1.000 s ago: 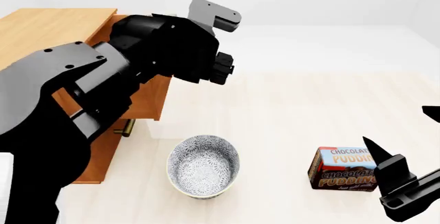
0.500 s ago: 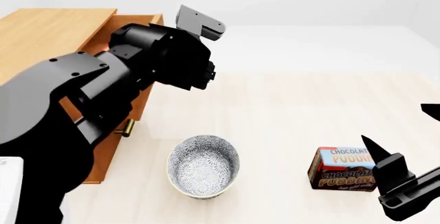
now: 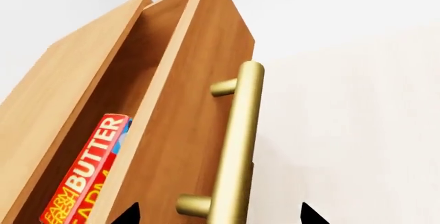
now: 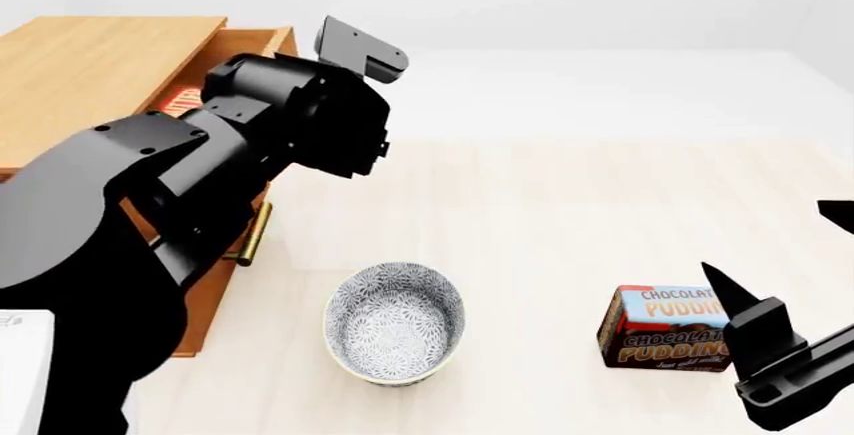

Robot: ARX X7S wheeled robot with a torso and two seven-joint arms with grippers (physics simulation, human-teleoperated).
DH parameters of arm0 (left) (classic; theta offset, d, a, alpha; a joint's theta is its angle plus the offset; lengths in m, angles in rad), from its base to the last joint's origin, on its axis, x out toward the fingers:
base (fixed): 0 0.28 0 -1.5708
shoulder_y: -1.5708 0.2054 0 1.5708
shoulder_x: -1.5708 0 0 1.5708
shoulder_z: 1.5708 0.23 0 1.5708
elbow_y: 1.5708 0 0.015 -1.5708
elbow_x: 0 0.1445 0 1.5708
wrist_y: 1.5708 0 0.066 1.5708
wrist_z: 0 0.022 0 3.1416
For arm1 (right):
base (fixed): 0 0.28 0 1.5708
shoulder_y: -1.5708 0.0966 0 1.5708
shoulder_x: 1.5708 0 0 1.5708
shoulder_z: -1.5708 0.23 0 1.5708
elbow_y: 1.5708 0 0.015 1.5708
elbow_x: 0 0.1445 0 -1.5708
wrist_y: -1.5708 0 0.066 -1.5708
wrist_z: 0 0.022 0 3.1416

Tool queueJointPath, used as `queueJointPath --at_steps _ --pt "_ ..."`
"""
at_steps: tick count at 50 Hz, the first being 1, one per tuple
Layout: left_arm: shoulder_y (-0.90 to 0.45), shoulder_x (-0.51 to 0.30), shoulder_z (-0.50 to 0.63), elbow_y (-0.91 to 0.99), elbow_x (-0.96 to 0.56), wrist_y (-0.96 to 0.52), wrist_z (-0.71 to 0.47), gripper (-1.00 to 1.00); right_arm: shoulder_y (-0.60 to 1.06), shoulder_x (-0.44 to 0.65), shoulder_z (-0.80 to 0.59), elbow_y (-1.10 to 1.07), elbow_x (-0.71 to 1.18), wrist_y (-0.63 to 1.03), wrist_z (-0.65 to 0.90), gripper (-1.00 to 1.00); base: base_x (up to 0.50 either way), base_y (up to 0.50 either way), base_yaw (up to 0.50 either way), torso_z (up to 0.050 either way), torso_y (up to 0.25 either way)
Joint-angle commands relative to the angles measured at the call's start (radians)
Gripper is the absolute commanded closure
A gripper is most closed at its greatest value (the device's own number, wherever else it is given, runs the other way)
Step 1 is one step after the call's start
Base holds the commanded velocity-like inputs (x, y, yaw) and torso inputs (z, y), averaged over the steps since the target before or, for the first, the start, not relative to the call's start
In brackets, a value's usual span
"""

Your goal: Put the butter at the back in the top drawer of the cabinet and close it.

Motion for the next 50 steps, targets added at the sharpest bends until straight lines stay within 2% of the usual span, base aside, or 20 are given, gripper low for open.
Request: queueJointPath --at_steps 1,50 --pt "0.016 0.000 0.008 -0.040 0.031 -0.015 -0.009 -1.00 0.000 -0.004 0.007 0.000 0.009 0.006 0.007 -1.00 0.00 0.00 0.00 0.000 0.000" --pt "0.059 0.000 -0.020 -0.249 0.178 -0.022 -0.064 -1.00 -0.022 -0.009 0.029 -0.009 0.028 0.013 0.032 -1.00 0.00 0.00 0.00 0.000 0.000"
